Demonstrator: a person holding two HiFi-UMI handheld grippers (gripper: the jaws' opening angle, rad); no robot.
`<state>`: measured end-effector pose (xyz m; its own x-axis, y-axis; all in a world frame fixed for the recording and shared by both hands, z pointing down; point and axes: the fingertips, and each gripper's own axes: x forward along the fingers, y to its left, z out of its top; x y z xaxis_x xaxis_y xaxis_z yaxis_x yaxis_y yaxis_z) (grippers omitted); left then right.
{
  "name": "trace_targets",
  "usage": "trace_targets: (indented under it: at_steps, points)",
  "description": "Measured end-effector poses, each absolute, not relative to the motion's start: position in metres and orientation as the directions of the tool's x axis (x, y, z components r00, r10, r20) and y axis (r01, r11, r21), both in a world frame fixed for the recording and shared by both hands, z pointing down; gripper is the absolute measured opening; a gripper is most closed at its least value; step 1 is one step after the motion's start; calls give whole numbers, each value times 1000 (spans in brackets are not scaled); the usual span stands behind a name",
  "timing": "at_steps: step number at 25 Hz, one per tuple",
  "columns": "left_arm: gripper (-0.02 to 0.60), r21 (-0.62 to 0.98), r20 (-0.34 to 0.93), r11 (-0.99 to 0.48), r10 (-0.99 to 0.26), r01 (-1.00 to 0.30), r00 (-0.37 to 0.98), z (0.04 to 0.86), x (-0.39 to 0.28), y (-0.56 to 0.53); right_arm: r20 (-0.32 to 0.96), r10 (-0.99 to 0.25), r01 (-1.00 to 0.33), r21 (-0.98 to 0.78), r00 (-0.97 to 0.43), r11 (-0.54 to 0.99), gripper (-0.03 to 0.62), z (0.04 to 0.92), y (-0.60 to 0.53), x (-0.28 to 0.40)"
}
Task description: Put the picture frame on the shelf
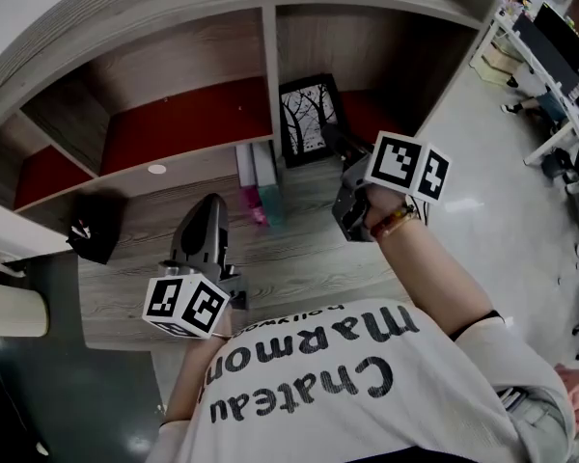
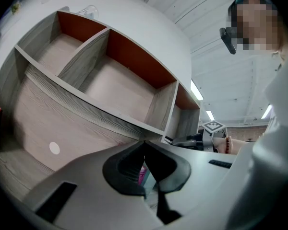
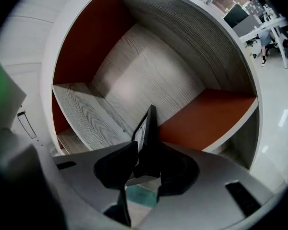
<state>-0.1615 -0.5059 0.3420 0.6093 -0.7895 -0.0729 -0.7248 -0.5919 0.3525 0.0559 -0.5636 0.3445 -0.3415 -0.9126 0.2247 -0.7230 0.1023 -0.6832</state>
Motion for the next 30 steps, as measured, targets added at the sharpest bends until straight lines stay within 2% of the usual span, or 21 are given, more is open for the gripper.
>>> trace_targets:
  at_steps: [12, 30]
  points:
    - [17, 347, -91, -597, -789, -723, 608, 337, -165, -499, 291, -917, -855, -510, -273, 93, 164, 348, -566, 59]
    - [17, 355, -88, -598, -786, -718, 612, 340, -167, -500, 332, -916, -913, -400, -225, 79, 172, 352, -569, 61]
